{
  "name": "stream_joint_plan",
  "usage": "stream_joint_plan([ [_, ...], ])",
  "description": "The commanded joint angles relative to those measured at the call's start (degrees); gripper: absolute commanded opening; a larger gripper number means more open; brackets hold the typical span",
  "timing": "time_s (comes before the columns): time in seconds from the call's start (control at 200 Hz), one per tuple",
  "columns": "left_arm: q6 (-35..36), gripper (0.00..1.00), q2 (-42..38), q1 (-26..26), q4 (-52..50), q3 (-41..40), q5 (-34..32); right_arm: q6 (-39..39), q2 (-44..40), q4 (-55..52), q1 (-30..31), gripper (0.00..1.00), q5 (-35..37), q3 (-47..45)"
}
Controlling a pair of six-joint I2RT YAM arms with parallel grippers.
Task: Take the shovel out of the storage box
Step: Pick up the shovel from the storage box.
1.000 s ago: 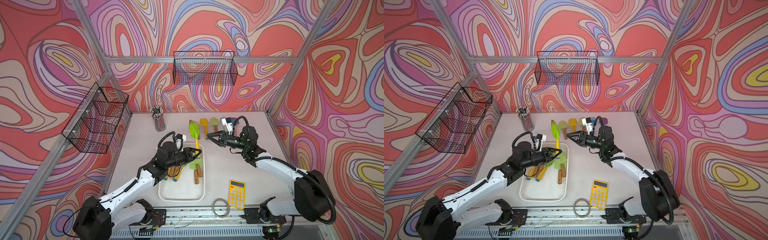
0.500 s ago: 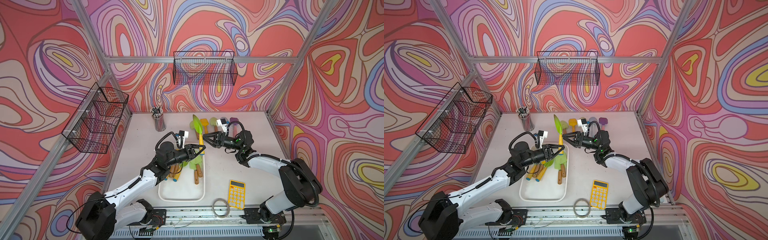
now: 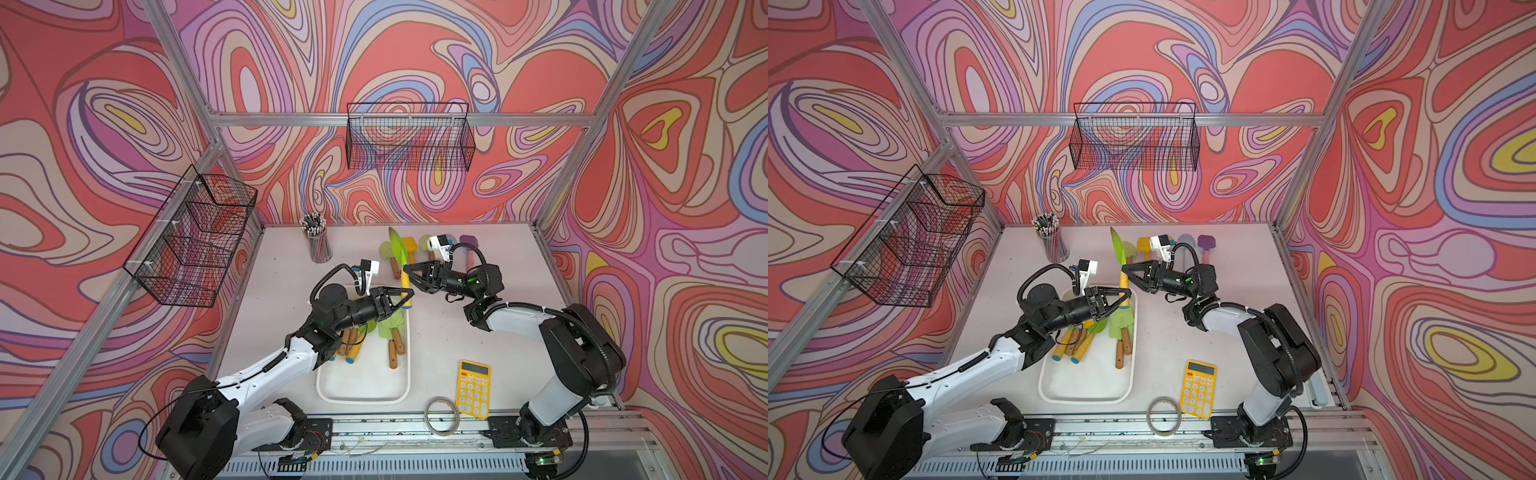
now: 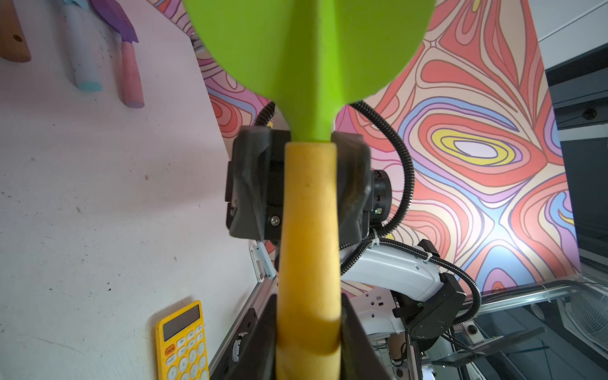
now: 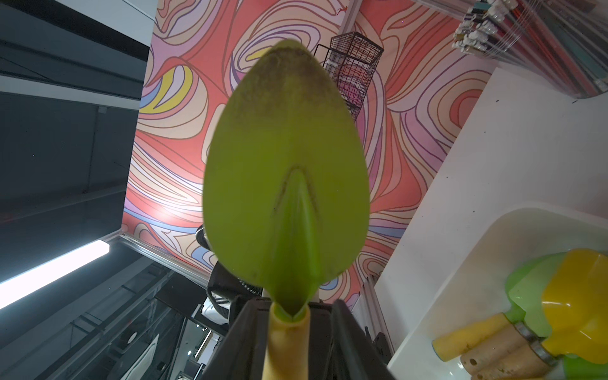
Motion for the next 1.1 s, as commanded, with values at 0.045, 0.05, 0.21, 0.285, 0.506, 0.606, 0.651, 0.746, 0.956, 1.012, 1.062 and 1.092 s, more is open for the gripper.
stream_joint_plan([
  [0.045,-0.65,0.00,-0.38,0.29,4.85,-1.13,1.51,6.46,1.80,9.71,0.48,0.39,0.33,1.31],
  [0.05,-0.64,0.00,-0.37,0.29,4.85,-1.14,1.52,6.51,1.86,9.78,0.47,0.39,0.34,1.31],
  [0.21,-0.88,0.00,-0.10,0.20,4.59,-1.23,1.96,7.27,2.46,10.57,0.53,0.34,0.13,2.08],
  [0.285,-0.98,0.00,0.07,0.20,4.76,-1.57,2.01,7.35,2.46,10.55,0.68,0.33,0.03,2.36],
  [0.506,-1.23,0.00,0.36,0.20,5.74,-1.90,2.00,7.80,2.83,10.61,0.73,0.27,-0.12,2.71],
  [0.606,-1.19,0.00,0.69,0.20,5.84,-1.91,2.31,7.83,2.94,10.64,0.74,0.28,-0.15,2.85],
  [0.651,-1.17,0.00,0.93,0.20,5.95,-1.89,2.28,7.80,3.07,10.59,0.78,0.28,-0.25,2.96],
  [0.746,-1.16,0.00,1.12,0.20,6.16,-2.05,2.24,7.82,3.04,10.58,0.91,0.29,-0.31,3.20],
  [0.956,-1.22,0.00,1.83,0.20,6.79,-2.05,2.48,8.05,3.16,10.61,1.16,0.23,-0.46,3.43],
  [1.012,-1.09,0.00,1.95,0.20,6.79,-2.06,2.42,8.10,3.12,10.51,1.16,0.18,-0.45,3.43],
  [1.062,-1.01,0.04,1.98,0.20,6.58,-2.09,2.40,8.30,3.19,10.50,1.08,0.15,-0.30,3.43],
  [1.092,-0.85,0.09,1.88,0.20,6.32,-2.15,2.33,8.36,3.28,10.48,1.10,0.14,-0.25,3.42],
])
